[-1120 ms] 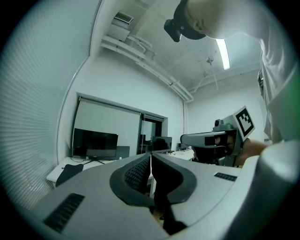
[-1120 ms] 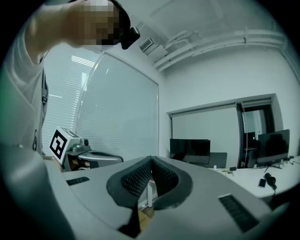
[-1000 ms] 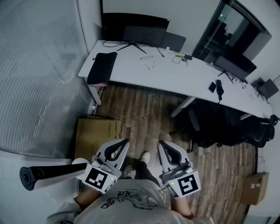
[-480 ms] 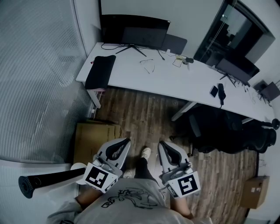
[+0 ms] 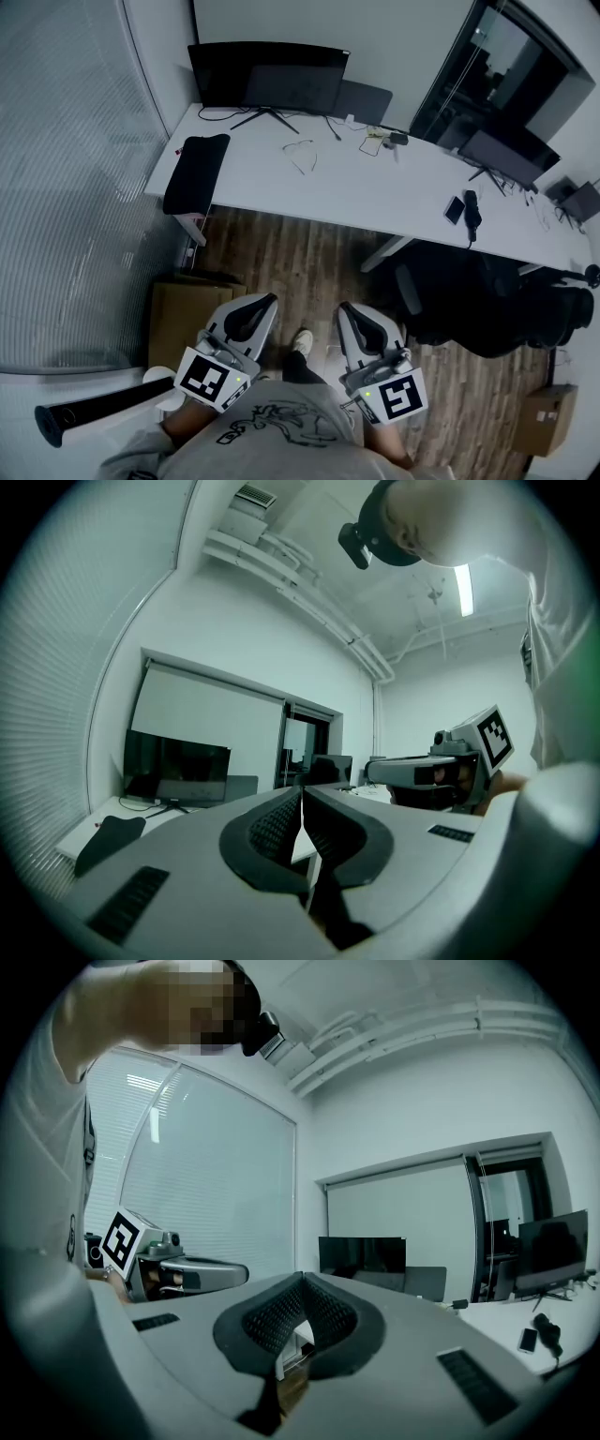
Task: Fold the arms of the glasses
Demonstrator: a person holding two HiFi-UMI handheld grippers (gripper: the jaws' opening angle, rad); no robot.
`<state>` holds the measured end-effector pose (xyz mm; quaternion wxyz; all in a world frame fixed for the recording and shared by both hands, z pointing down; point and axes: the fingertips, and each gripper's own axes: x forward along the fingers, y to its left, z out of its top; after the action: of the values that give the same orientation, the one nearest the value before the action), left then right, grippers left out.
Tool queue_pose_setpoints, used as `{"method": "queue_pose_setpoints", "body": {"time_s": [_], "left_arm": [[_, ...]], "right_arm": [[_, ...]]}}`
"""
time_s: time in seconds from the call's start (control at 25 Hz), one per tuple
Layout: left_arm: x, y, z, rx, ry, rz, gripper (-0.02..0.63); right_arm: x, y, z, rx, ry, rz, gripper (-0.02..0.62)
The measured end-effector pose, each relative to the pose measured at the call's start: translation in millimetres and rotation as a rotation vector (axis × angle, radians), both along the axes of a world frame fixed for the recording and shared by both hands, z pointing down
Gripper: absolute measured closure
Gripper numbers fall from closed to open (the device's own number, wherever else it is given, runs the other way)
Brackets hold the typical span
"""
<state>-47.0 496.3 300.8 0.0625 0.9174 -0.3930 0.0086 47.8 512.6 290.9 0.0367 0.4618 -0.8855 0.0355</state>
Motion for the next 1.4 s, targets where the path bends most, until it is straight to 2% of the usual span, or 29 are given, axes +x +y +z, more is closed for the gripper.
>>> {"method": "queue_pose_setpoints", "body": {"time_s": [0.4, 0.68, 0.88, 1.4], "left_arm": [[81, -91, -6, -0.01, -0.015, 0.006, 0.58], [114, -133, 3, -0.017, -0.02, -0.009, 0.58], [124, -147, 7, -0.018, -0.026, -0.01, 0.58], [114, -192, 21, -0.047, -0.028, -0.042, 0.58]], "right_arm": [[78, -89, -4, 0.002, -0.02, 0.003, 0.586], [114, -132, 7, -0.003, -0.017, -0.002, 0.586], [123, -146, 11, -0.016, -0.017, -0.009, 0.586], [116, -188, 21, -0.033, 0.01, -0.04, 0.586]]}}
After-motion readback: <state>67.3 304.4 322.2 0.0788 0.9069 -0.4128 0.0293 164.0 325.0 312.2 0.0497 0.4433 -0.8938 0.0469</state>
